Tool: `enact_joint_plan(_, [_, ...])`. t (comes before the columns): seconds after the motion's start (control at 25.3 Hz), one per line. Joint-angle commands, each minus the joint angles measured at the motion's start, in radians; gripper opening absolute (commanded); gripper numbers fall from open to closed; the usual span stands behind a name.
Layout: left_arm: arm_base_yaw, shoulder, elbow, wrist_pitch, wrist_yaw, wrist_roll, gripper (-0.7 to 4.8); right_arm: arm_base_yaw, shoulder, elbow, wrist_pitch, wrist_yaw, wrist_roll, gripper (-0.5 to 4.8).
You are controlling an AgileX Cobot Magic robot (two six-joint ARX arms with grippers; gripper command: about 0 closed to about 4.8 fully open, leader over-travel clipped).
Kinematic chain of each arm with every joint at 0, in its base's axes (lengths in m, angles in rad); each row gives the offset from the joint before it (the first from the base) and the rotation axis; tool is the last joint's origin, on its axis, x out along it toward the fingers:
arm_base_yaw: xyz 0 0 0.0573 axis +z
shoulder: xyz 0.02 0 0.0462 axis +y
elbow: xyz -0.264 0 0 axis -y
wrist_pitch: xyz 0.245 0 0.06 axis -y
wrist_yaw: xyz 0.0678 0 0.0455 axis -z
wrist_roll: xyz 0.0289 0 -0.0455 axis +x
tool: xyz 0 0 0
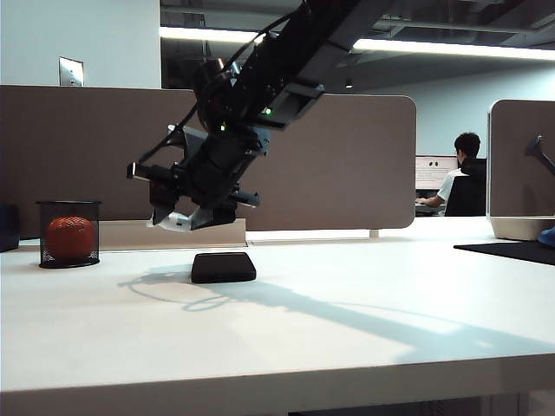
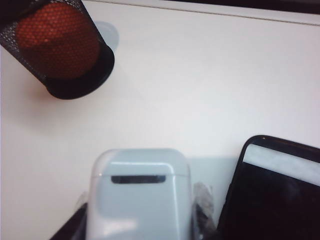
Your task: Find the wireless headphone case on the desktop and place it on the left side of the phone.
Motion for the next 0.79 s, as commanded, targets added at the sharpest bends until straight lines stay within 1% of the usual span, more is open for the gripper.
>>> enact_joint_plan(0.04, [0.001, 0.000, 0.002, 0.005, 0.007, 0.000, -0.06, 0.006, 0.008, 0.004, -0.006, -0.003, 0.002, 2.01])
enact_joint_plan(0.79, [0.001, 0.000, 0.002, 0.005, 0.008, 0.000, -0.06, 0.016, 0.071, 0.005, 0.008, -0.023, 0.001, 2.01])
